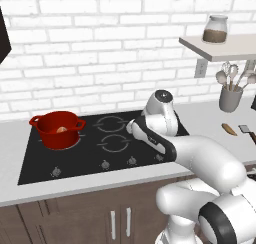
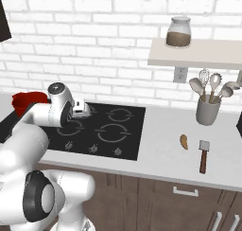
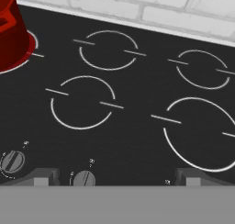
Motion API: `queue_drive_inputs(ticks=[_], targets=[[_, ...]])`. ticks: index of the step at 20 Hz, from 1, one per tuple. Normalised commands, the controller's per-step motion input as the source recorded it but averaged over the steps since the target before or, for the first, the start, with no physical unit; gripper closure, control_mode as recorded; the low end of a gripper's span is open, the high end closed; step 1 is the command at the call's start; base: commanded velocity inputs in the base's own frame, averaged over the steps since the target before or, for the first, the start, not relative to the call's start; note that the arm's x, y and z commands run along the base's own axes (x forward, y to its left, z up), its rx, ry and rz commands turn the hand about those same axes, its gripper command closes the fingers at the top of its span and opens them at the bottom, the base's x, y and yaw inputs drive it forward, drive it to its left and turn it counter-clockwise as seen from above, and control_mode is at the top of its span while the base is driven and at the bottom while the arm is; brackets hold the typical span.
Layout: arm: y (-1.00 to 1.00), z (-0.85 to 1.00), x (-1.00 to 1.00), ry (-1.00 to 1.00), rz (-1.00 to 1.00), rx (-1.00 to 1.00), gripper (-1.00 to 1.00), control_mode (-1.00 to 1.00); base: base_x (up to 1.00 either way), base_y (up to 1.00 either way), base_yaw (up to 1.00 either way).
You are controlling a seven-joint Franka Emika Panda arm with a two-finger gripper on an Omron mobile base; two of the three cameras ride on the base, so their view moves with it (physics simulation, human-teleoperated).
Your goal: Put the onion and sweet potato in the pot. Retrieve the spatula and lightly stir the vegetables in the pot.
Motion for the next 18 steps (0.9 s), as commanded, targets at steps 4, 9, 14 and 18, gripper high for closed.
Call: queue_drive_inputs(ticks=[4, 9, 14, 18], targets=[[-0.45, 0.0, 0.15, 0.06, -0.02, -0.03, -1.0, -1.0, 0.03, 0.0, 0.0], [-1.0, -0.1, 0.28, 0.09, -0.13, -0.2, -1.0, -1.0, 0.0, 0.0, 0.0], [-1.0, -0.02, 0.07, 0.07, -0.16, -0.25, -1.0, -1.0, 0.0, 0.0, 0.0], [-1.0, 0.0, 0.0, 0.06, -0.12, -0.03, -1.0, -1.0, 0.0, 0.0, 0.0]])
